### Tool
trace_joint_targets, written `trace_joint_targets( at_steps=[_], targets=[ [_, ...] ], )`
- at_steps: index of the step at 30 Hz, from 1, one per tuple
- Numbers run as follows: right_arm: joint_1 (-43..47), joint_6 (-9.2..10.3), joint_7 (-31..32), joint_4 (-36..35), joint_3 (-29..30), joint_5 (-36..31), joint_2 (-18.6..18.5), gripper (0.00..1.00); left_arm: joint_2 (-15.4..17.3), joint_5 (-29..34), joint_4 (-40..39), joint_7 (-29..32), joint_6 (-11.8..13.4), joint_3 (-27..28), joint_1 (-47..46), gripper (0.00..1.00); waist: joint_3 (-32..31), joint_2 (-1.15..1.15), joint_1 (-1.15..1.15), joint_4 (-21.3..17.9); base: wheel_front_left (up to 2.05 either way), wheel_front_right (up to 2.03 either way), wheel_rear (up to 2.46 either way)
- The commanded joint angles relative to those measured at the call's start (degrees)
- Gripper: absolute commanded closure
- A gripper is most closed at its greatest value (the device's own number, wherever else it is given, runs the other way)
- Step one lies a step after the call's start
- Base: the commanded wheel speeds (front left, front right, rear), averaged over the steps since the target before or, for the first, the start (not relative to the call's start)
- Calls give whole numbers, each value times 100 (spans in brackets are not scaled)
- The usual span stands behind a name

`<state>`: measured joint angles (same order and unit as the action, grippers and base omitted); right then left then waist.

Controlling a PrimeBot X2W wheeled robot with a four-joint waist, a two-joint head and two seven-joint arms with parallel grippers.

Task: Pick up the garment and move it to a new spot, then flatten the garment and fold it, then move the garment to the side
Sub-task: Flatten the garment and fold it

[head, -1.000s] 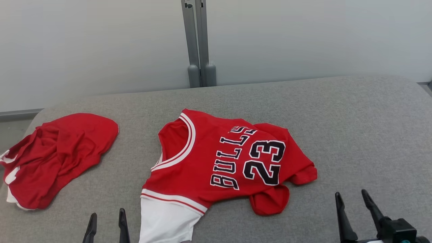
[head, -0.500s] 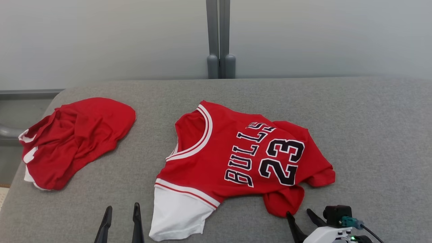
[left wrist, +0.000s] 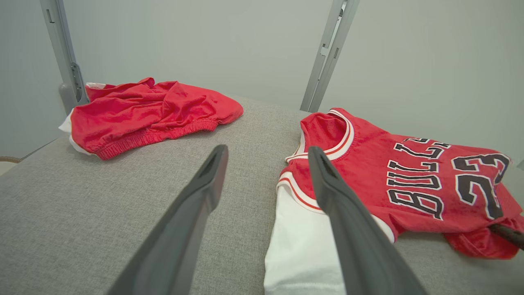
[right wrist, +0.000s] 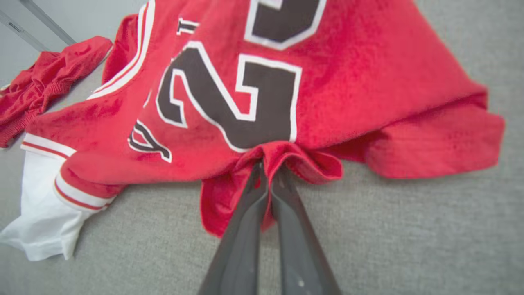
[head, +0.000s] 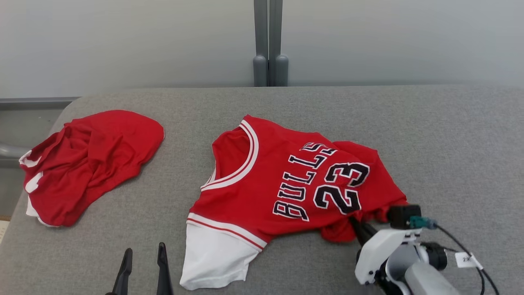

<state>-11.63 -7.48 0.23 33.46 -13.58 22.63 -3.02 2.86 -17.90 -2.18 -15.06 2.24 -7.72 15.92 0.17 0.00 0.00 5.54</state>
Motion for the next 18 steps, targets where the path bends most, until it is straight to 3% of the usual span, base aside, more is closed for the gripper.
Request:
trace_joint_targets(
  at_steps=[1, 10, 14, 18],
  targets=[
    [-147, -2, 168, -252, 71, -61, -153, 100, 7, -37, -8, -16, 34, 9, -73, 0, -38, 0, 0, -74, 0, 0, 0],
    [-558, -1, 2554, -3444, 680, 708, -1707, 100, 8, -141, -6, -16, 103, 46, -114, 0, -122, 0, 0, -214, 0, 0, 0],
    [-531, -1, 3694, -4174, 635, 1087, -2473, 100, 7, -169, 20, -16, 99, 11, -124, 0, -131, 0, 0, -205, 0, 0, 0],
    [-204, -1, 4747, -4594, 493, 1568, -3477, 100, 8, -181, 43, -16, 64, -8, -117, 0, -128, 0, 0, -155, 0, 0, 0]
  ],
)
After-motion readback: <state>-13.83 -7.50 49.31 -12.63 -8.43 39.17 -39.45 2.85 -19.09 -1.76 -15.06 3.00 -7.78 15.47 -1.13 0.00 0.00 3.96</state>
